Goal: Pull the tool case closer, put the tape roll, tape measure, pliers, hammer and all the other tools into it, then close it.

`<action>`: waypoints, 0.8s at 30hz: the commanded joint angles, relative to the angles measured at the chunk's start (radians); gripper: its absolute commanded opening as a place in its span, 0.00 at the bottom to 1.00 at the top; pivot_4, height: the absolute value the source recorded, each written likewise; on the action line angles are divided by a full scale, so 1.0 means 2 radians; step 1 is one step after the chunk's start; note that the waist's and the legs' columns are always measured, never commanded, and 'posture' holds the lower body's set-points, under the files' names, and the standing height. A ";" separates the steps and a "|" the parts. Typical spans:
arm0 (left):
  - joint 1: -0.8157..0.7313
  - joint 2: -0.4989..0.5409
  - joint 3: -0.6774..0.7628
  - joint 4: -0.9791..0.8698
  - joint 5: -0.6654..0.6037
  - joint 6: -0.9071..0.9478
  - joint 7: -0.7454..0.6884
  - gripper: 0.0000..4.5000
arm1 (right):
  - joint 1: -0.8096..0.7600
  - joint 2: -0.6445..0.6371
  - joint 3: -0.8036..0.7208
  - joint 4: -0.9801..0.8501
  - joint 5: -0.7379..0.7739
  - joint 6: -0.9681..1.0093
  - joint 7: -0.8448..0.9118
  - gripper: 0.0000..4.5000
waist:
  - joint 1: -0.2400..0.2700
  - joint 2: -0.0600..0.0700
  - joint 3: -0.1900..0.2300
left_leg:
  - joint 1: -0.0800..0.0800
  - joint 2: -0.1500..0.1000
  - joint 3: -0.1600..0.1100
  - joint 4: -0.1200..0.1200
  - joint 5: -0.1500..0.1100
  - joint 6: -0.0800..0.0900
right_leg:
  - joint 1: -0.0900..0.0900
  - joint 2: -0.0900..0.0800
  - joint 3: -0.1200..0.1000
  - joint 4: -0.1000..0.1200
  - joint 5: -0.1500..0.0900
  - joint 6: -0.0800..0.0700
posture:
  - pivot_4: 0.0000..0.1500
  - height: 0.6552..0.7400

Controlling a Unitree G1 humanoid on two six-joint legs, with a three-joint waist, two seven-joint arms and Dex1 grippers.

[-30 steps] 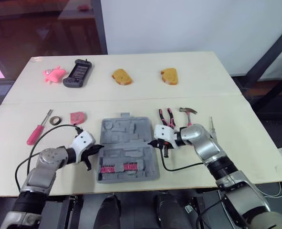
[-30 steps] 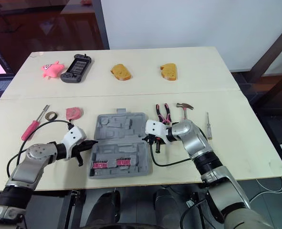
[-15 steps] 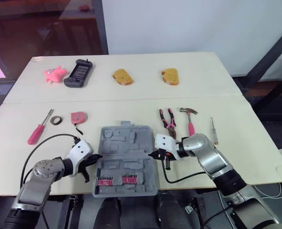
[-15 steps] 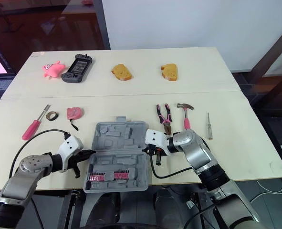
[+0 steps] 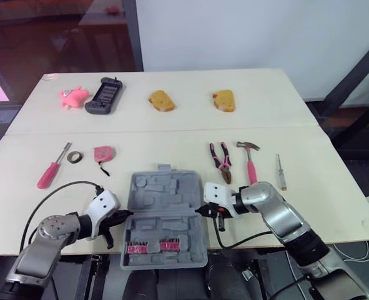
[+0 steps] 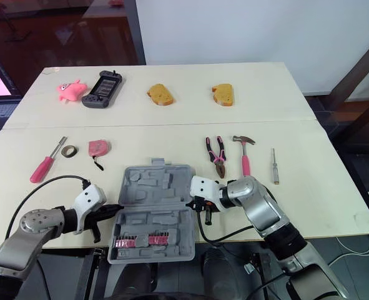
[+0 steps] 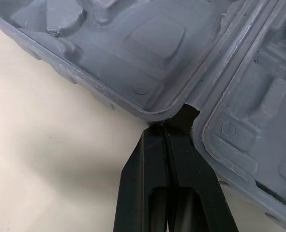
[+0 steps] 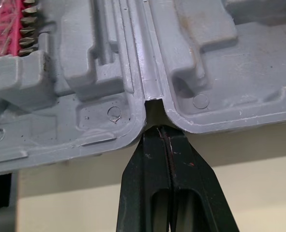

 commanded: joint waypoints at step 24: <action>0.038 0.057 0.137 0.097 -0.055 -0.048 -0.006 0.38 | 0.056 -0.105 -0.168 -0.026 0.136 -0.002 -0.007 0.18 | 0.000 0.000 0.000 | 0.000 0.000 0.000 0.000 0.000 0.000 | 0.000 0.000 0.000 0.000 -0.001 -0.001 | 1.00 1.00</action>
